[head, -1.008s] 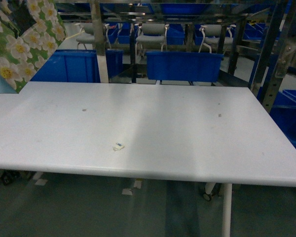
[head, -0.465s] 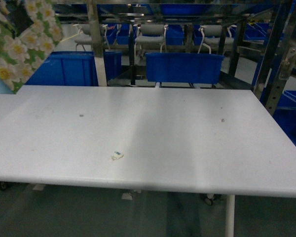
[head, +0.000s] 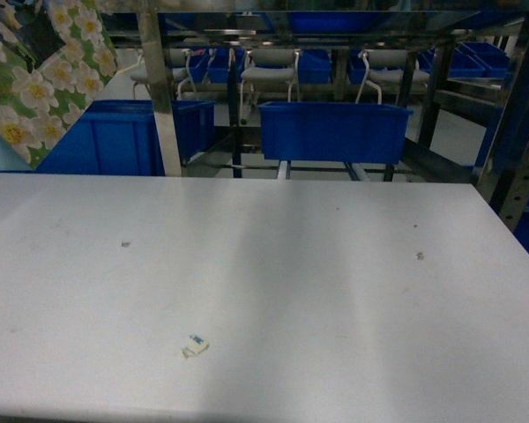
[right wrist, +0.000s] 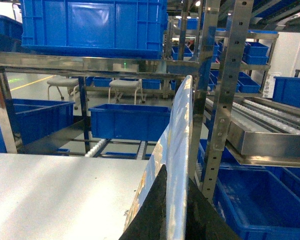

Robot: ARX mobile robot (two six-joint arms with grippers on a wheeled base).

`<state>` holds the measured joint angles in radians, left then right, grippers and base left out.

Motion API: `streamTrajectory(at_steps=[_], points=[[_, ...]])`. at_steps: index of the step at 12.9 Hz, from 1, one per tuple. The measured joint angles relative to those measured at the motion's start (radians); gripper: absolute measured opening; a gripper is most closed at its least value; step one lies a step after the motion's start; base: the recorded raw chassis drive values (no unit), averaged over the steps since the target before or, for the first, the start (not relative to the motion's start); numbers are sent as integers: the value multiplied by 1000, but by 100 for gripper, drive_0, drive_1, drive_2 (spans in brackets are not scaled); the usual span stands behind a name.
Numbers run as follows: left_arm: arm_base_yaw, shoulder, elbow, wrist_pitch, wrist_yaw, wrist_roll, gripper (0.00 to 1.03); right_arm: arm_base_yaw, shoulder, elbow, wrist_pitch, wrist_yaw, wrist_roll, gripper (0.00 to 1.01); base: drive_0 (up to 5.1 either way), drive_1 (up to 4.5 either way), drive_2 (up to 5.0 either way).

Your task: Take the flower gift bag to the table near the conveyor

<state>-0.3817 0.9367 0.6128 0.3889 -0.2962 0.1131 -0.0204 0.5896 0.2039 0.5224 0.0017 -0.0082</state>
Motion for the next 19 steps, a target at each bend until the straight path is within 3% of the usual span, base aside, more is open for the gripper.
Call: streamTrajectory(at_steps=[5,17,19], points=[[-2,0,0,-2,0,0,2,0,-2,0,0,2,0,3,-421,437,15],[-1,-1,-2,1,0,0,2,0,-2,-1,2,-1,-1,3,0,0,0],[-1,-1,-2,1,0,0,2,0,32,-3,59,-1,0,3,0,0,0]])
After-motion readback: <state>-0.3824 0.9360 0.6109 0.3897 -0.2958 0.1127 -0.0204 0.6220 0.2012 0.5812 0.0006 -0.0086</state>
